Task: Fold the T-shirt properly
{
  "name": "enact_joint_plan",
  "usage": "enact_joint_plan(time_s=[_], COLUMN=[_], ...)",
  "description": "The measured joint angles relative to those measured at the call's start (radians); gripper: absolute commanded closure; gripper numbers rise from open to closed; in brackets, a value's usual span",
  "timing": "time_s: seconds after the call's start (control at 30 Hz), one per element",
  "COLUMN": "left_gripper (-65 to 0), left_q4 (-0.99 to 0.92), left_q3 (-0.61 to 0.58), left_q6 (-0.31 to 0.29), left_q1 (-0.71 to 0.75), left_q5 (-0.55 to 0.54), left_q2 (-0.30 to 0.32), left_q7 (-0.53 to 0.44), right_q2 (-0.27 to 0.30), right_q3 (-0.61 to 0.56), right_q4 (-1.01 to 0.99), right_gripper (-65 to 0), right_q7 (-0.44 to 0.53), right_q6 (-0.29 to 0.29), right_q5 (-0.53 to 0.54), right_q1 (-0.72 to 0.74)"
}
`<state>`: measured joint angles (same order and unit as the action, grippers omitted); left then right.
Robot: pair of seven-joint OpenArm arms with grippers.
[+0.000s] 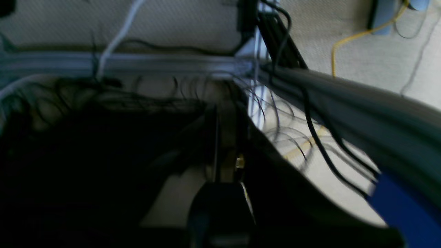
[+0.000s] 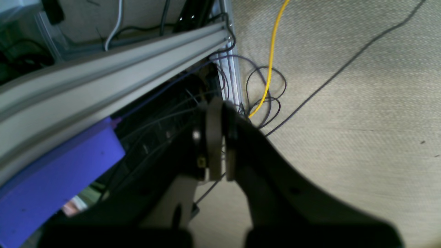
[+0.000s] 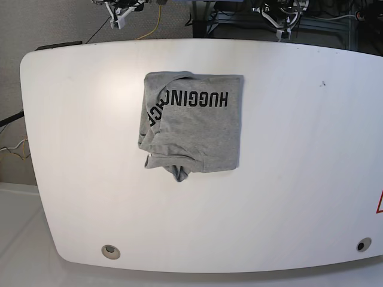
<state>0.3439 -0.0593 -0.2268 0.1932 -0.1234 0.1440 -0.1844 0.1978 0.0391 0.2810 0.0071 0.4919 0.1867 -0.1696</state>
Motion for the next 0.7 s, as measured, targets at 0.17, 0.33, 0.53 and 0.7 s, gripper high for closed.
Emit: enact_joint_plan(time_s=[0.17, 0.33, 0.53, 0.7], left_gripper=[-0.4, -0.4, -0.4, -0.4], left_q4=[-0.098, -0.142, -0.142, -0.145], left_q3=[-0.103, -0.181, -0.221, -0.220], left_q6=[0.100, 0.166, 0.212, 0.227], left_q1=[-0.042, -0.063, -0.067, -0.071], left_q5=[0.000, 0.000, -0.001, -0.001], left_q2=[-0.018, -0.043, -0.055, -0.055], left_q7=[-0.093, -0.123, -0.124, -0.124], right_q2=[-0.020, -0.035, -0.054, -0.057], right_q3=[-0.072, -0.106, -0.106, -0.106], right_q4=[-0.004, -0.008, -0.007, -0.008], right_gripper=[0.0, 0.0, 0.0, 0.0], right_q7=[-0.003, -0.003, 0.000, 0.000], right_q6=[-0.087, -0.132, -0.190, -0.231], right_q5=[-0.001, -0.001, 0.000, 0.000], right_q1=[0.009, 0.018, 0.024, 0.023])
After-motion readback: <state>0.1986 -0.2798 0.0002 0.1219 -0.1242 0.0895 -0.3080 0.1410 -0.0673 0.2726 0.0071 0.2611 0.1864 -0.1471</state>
